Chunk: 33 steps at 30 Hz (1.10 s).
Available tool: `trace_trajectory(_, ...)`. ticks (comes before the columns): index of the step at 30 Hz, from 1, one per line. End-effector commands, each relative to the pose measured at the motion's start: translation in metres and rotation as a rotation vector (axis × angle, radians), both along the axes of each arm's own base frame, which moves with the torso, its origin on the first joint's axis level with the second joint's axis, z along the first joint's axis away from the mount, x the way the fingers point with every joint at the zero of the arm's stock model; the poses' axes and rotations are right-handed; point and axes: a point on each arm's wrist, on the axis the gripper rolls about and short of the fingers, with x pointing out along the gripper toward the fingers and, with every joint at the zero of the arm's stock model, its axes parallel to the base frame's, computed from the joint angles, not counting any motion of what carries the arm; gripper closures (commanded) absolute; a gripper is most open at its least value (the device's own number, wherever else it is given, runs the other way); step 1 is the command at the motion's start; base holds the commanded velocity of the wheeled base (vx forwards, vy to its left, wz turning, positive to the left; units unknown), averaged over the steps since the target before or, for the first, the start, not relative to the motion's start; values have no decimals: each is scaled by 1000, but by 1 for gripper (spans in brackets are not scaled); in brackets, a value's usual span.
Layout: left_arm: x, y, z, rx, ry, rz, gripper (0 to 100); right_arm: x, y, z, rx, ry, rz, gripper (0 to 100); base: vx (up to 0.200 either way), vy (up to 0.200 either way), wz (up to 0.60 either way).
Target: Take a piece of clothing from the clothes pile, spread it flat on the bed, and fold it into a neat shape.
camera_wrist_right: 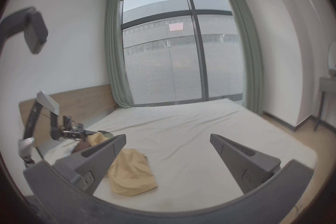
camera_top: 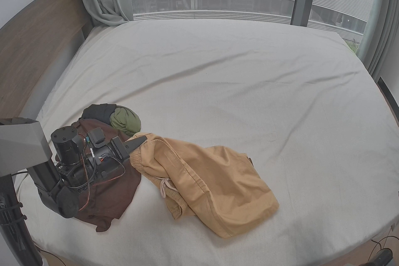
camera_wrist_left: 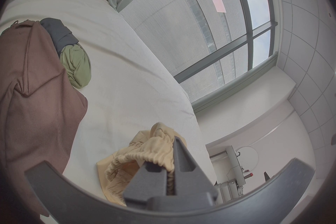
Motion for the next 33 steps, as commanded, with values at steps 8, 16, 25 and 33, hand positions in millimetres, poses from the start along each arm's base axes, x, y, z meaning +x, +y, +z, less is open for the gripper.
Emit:
trace_trajectory(8, 0, 1, 8, -7, -27, 6, 100, 99, 24, 39, 56, 342, 350, 0, 0, 0, 0)
trace_trajectory(16, 0, 1, 9, -5, -34, 6, 100, 146, 40, 51, 50, 362, 394, 0, 0, 0, 0)
trace_trajectory(25, 0, 0, 7, -4, -28, 4, 100, 171, 55, 19, 37, 555, 455, 0, 0, 0, 0)
trace_trajectory(33, 0, 0, 7, -4, -26, 1, 100, 191, 63, -17, 45, 650, 490, 0, 0, 0, 0)
